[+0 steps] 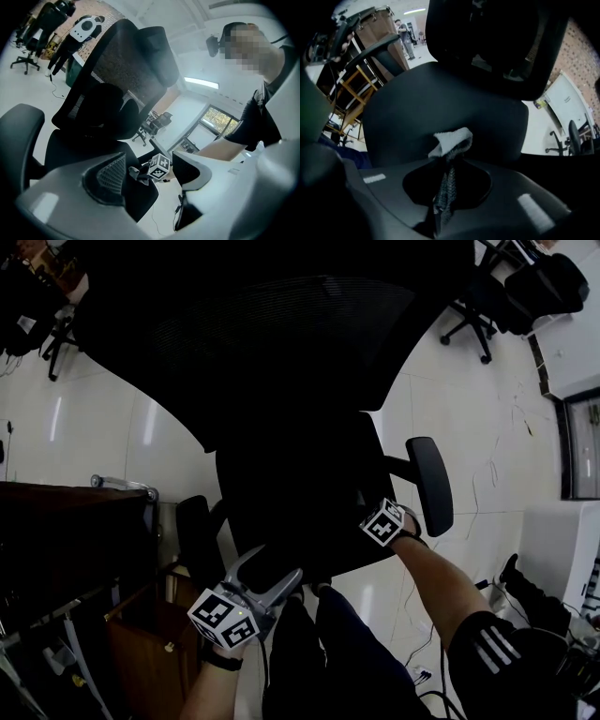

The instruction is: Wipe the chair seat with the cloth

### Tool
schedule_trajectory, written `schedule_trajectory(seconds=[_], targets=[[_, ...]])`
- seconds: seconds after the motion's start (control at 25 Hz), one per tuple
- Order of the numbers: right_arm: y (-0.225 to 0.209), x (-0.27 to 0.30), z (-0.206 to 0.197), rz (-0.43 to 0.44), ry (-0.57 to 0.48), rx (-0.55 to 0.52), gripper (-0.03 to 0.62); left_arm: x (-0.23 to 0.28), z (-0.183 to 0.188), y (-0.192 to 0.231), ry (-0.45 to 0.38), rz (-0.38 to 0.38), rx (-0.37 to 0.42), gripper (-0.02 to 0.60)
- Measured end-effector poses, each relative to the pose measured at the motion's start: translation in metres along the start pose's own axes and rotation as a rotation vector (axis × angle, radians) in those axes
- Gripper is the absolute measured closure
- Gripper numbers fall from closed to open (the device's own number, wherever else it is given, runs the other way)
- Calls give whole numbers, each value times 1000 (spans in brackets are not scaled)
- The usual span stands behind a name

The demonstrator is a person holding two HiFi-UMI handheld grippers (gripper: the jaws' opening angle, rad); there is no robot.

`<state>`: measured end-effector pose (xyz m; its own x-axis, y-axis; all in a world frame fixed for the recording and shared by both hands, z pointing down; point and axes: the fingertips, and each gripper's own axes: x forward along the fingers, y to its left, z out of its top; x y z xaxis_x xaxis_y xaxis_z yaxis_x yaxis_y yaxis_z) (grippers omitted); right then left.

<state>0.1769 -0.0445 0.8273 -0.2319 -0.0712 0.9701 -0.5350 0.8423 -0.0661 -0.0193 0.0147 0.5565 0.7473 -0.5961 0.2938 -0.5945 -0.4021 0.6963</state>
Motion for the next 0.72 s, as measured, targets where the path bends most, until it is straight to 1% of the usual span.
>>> schedule_trajectory(seconds=[0.08,0.16,0.28,0.4,0.48,0.56,0.64,0.72], targets=[[27,-1,23,64,-53,42,563,-5,-2,1,7,11,-3,249],[72,3,56,161,-122,42,563,-14,-5,4,8,30,-7,249],[149,12,104,282,-193,-39,563,-31,-5,12,-5,64,-12,249],[222,23,133,372,-212,-119,563,-50,-3,23,-22,103,-13,249],[262,29,143,418,-214,-162,563,-59,-2,28,-20,129,-13,249],[290,38,141,437,-193,-228,563,-63,-4,33,-20,143,-12,249],[306,46,135,439,-166,-294,563,-64,-5,39,-26,156,-15,249],[310,49,132,443,-170,-296,563,-62,-6,42,-26,161,-18,249]])
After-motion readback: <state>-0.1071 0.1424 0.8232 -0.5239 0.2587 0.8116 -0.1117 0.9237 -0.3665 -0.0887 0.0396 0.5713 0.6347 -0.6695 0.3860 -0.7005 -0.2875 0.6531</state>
